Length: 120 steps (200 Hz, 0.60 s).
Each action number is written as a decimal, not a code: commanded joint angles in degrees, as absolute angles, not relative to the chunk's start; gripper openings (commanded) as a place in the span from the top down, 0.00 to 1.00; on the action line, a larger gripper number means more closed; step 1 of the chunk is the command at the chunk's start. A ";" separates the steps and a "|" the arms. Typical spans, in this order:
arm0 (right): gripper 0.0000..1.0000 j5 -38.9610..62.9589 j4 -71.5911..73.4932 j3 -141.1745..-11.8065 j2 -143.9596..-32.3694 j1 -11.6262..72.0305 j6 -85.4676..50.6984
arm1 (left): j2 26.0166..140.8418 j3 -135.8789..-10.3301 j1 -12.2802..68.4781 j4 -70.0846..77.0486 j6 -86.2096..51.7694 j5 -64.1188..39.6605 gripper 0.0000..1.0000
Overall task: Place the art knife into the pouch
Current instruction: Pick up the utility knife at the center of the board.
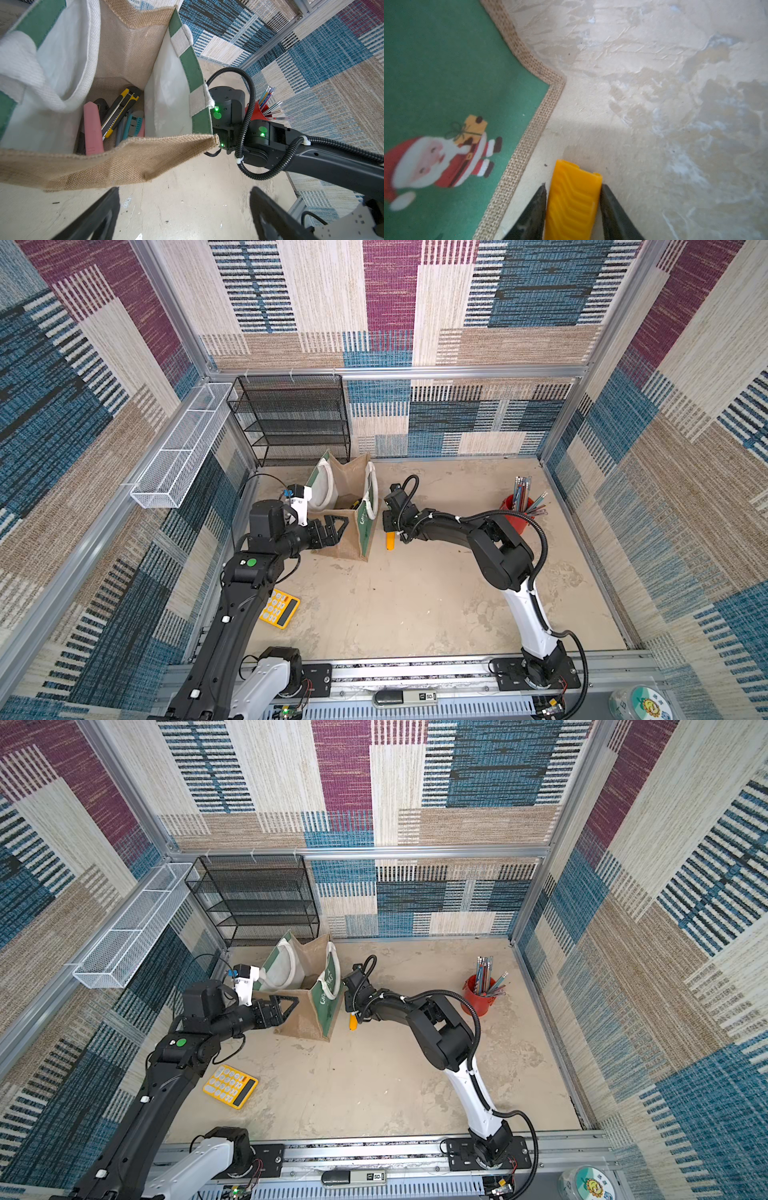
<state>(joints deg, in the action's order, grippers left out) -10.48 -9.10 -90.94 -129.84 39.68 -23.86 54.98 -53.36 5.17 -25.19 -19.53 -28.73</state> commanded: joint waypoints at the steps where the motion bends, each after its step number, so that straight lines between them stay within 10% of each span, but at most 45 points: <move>1: 0.57 -11.89 -20.22 -91.40 -131.49 39.72 -23.79 | 54.71 -53.17 5.10 -24.66 -18.54 -29.01 0.02; 120: 0.54 -20.28 -27.85 -94.06 -133.11 40.25 -21.01 | 54.84 -53.11 5.10 -24.35 -18.90 -29.20 0.02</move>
<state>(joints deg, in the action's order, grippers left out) -19.20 -16.40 -94.61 -131.44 40.21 -21.21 54.94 -53.23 5.17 -25.19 -19.53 -28.77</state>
